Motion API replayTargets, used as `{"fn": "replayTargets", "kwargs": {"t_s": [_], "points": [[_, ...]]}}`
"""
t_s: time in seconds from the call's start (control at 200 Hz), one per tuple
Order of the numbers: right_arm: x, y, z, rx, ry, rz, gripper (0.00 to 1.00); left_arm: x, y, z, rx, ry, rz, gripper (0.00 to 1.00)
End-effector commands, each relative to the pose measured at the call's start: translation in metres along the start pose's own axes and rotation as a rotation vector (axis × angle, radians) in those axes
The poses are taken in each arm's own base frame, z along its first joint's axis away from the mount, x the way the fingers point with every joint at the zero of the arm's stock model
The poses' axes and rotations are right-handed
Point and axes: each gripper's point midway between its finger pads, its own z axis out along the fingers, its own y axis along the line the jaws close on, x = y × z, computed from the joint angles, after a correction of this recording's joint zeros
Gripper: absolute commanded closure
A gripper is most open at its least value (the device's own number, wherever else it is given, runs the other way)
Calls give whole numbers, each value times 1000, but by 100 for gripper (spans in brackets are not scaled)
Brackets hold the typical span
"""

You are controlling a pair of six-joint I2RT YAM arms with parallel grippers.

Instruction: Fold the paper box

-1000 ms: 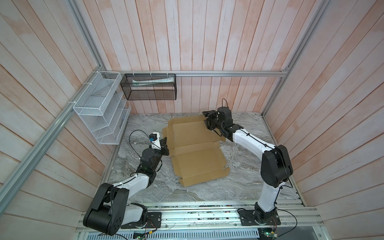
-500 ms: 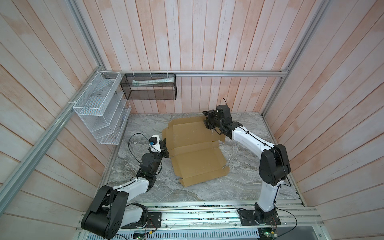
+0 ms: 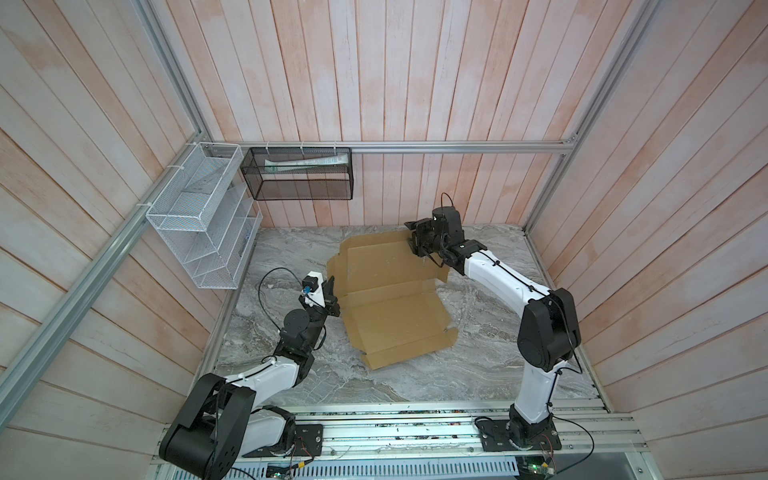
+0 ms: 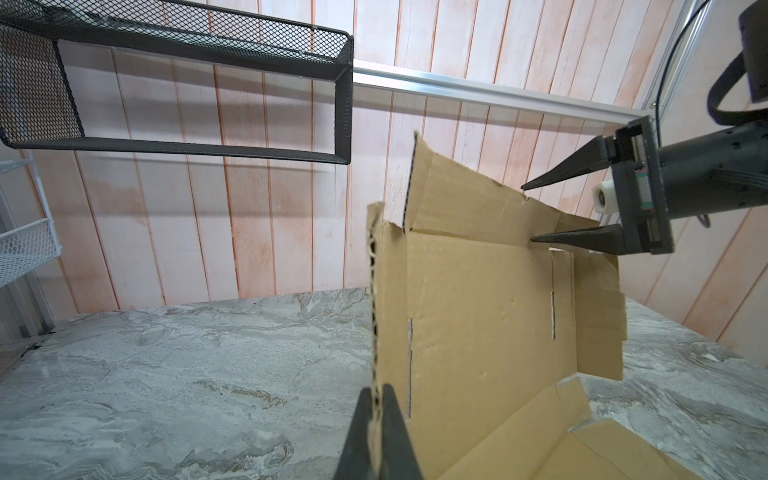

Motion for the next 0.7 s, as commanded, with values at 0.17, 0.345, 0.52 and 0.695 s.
{"fn": "replayTargets", "kwargs": {"t_s": [0.17,0.345,0.52,0.695], "points": [[3,-18,8,31,25,27,57,-18,-2,-1,-4,-59,13,100],[5,-22,7,34,27,29,61,-19,-4,1,-1,-61,11,100],[10,-29,9,41,40,40,64,-20,-8,3,9,-62,7,100],[18,-37,14,52,58,48,65,-20,-11,4,16,-65,4,100]]}}
